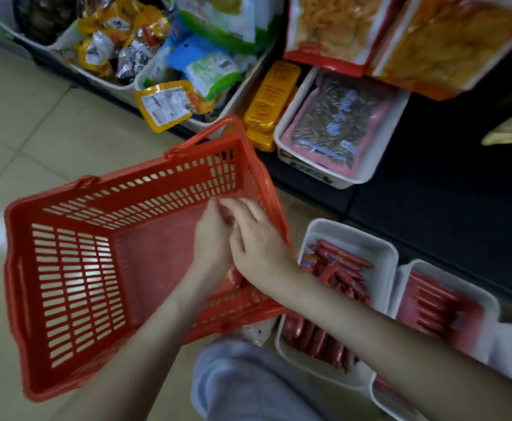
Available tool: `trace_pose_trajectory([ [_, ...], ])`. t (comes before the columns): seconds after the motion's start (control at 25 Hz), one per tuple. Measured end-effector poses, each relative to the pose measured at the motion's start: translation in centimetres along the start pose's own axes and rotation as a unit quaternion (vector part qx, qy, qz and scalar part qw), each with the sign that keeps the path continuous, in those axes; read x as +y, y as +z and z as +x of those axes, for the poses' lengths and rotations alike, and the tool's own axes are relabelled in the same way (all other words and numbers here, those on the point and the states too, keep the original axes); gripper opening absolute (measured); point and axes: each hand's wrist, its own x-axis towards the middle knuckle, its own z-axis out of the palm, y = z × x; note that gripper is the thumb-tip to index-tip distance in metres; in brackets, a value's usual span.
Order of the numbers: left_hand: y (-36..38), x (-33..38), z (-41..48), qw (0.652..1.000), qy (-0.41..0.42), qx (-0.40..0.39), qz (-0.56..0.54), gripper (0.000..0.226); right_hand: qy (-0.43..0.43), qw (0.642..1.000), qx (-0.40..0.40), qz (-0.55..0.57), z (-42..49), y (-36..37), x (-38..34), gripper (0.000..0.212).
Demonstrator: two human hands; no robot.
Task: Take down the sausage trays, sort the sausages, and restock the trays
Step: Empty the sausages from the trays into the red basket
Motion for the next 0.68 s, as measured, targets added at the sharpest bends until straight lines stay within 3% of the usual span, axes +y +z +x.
trace_pose_trajectory([
  [0.08,-0.6,4.2,-2.8,0.994,0.01,0.058,-0.089,0.018,-0.017,0.992,0.084,0.09,-1.8,-3.6,0.3,0.042],
  [0.2,3.2,9.3,-7.3,0.972,0.194,0.085,-0.101,0.033,0.041,0.984,0.147,0.088,-6.1,-9.0,5.9,0.042],
  [0.24,5.6,10.6,-8.9,0.962,0.251,0.047,-0.094,0.037,0.088,0.981,0.162,0.062,-8.3,-10.3,9.1,0.045],
  [0.32,11.7,12.2,-12.3,0.947,0.303,-0.105,-0.034,0.04,0.226,0.956,0.183,-0.033,-13.9,-12.6,16.6,0.052],
  [0.4,18.8,12.3,-15.3,0.906,0.29,-0.293,0.1,0.044,0.409,0.89,0.174,-0.103,-20.3,-14.5,23.3,0.059],
  [0.48,24.9,10.9,-17.1,0.837,0.255,-0.419,0.243,0.055,0.539,0.823,0.145,-0.111,-25.6,-15.5,27.5,0.069],
  [0.56,29.5,9.7,-18.3,0.806,0.221,-0.458,0.302,0.072,0.561,0.81,0.107,-0.134,-28.7,-15.0,30.1,0.077],
  [0.68,33.3,8.0,-19.6,0.834,0.207,-0.398,0.32,0.093,0.542,0.813,0.098,-0.19,-29.6,-13.5,31.8,0.087],
])
